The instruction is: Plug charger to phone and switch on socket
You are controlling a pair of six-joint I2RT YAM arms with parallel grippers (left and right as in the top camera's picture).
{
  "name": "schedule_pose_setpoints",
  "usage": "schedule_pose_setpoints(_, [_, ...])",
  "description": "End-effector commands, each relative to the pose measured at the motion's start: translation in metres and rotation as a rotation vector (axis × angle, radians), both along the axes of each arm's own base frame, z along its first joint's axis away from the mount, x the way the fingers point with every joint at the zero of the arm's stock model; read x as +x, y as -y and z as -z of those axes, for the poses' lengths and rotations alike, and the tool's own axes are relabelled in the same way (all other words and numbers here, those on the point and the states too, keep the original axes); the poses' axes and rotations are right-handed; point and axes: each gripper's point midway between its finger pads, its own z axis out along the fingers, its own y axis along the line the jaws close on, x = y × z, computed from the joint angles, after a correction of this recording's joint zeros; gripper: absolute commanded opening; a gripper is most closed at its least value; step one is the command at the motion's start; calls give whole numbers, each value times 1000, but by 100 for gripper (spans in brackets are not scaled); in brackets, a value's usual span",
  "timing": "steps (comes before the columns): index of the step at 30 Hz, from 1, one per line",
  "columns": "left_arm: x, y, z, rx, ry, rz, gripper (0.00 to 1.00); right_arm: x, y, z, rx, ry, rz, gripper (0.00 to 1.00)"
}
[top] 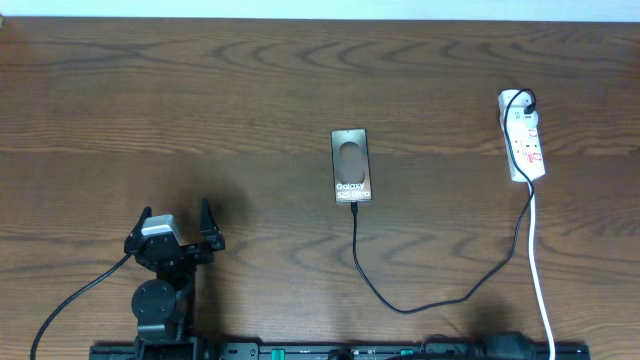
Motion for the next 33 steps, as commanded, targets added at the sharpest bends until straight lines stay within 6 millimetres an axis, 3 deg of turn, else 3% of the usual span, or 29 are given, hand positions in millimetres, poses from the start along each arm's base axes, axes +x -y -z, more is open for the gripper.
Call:
schedule_pose_setpoints(1, [-2, -2, 16, 8, -54, -12, 97, 80, 3, 12, 37, -200, 39, 99])
schedule_pose_setpoints(6, [-2, -2, 16, 8, -54, -12, 97, 182, -7, 50, 11, -425, 45, 99])
schedule_pose_setpoints(9, [-2, -2, 16, 8, -54, -12, 97, 225, -11, 73, 1, -513, 47, 99])
schedule_pose_setpoints(11, [-2, -2, 16, 8, -54, -12, 97, 278, -16, 110, -12, -620, 51, 99])
schedule_pose_setpoints(12, [-2, -2, 16, 8, -54, -12, 97, 286, -16, 117, -14, -638, 51, 99])
schedule_pose_setpoints(13, [-2, -2, 16, 8, -54, -12, 97, 309, -19, 139, -21, -690, 53, 99])
schedule_pose_setpoints(17, [-2, -2, 16, 8, -54, -12, 97, 353, -23, 190, -33, -794, 54, 99])
schedule_pose_setpoints(20, [-2, -2, 16, 8, -54, -12, 97, 372, -27, 220, -46, -845, 41, 99])
schedule_pose_setpoints(24, [-2, -2, 16, 8, -54, -12, 97, 381, -37, 254, -79, -923, -8, 99])
schedule_pose_setpoints(29, [-2, -2, 16, 8, -54, -12, 97, 385, -37, 263, -80, -939, -4, 99])
schedule_pose_setpoints(33, [-2, -2, 16, 8, -54, -12, 97, 386, -35, 246, -130, -831, 35, 99])
